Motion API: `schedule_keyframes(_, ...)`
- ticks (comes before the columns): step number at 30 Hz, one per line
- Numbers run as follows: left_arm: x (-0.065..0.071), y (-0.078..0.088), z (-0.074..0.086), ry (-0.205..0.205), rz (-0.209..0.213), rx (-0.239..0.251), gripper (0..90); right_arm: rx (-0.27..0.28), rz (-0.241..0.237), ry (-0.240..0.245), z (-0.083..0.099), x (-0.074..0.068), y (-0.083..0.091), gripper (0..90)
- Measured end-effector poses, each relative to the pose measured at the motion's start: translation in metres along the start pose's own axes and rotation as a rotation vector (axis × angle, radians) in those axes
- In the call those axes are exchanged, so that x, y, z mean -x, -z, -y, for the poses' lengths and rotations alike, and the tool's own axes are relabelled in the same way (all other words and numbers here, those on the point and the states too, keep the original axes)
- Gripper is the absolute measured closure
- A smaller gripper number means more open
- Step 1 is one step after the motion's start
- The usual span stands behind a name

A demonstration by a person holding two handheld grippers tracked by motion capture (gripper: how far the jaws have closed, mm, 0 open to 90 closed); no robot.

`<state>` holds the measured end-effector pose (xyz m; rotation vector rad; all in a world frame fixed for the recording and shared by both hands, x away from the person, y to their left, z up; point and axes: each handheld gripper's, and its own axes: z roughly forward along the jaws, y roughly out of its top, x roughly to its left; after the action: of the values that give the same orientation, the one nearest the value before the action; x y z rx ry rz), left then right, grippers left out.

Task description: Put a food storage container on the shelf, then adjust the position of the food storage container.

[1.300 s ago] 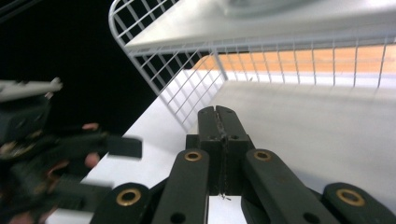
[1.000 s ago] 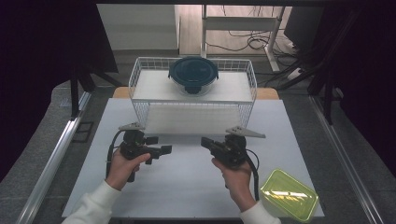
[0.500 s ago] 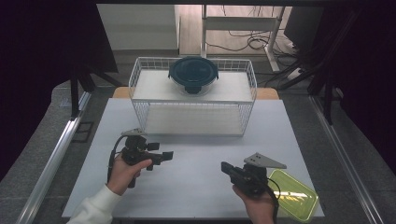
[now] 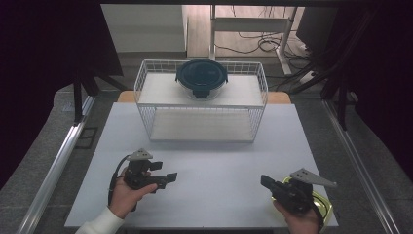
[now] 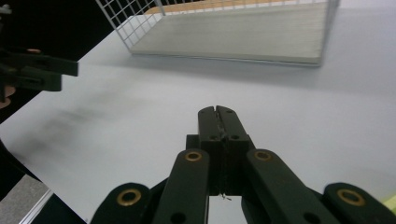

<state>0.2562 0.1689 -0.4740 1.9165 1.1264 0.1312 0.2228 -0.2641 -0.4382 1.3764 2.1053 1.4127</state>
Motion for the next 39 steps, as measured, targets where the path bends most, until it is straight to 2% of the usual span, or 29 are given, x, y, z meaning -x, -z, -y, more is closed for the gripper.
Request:
schedule_keyframes(4, 0.003, 0.004, 0.007, -0.012, -0.036, 0.017, 23.4, 0.012, 0.039, 0.005, 0.001, 0.013, 0.013, 88.6)
schedule_keyframes(8, 0.002, 0.004, 0.009, -0.012, -0.046, 0.013, 23.6, 0.008, 0.069, -0.023, 0.001, 0.028, 0.022, 88.6)
schedule_keyframes(17, 0.0, -0.001, 0.01, -0.023, -0.048, -0.004, 22.6, 0.021, 0.137, -0.028, -0.001, 0.043, 0.041, 88.6)
schedule_keyframes(22, 0.001, -0.004, 0.01, -0.035, -0.041, -0.018, 22.2, 0.027, 0.231, -0.047, 0.0, 0.057, 0.063, 88.5)
schedule_keyframes(26, 0.002, -0.003, 0.009, -0.039, -0.034, -0.017, 22.0, 0.051, 0.327, -0.092, 0.005, 0.073, 0.085, 88.5)
schedule_keyframes(29, 0.003, -0.003, 0.009, -0.043, -0.032, -0.018, 22.0, 0.05, 0.375, -0.124, 0.011, 0.085, 0.1, 88.6)
schedule_keyframes(33, 0.004, -0.003, 0.009, -0.042, -0.029, -0.023, 21.7, 0.029, 0.494, -0.138, 0.019, 0.1, 0.12, 88.6)
schedule_keyframes(37, 0.004, -0.001, 0.007, -0.043, -0.021, -0.014, 21.6, -0.008, 0.544, -0.164, 0.029, 0.111, 0.13, 88.6)
schedule_keyframes(39, 0.005, -0.002, 0.007, -0.047, -0.018, -0.017, 21.5, -0.044, 0.558, -0.176, 0.034, 0.116, 0.132, 88.6)
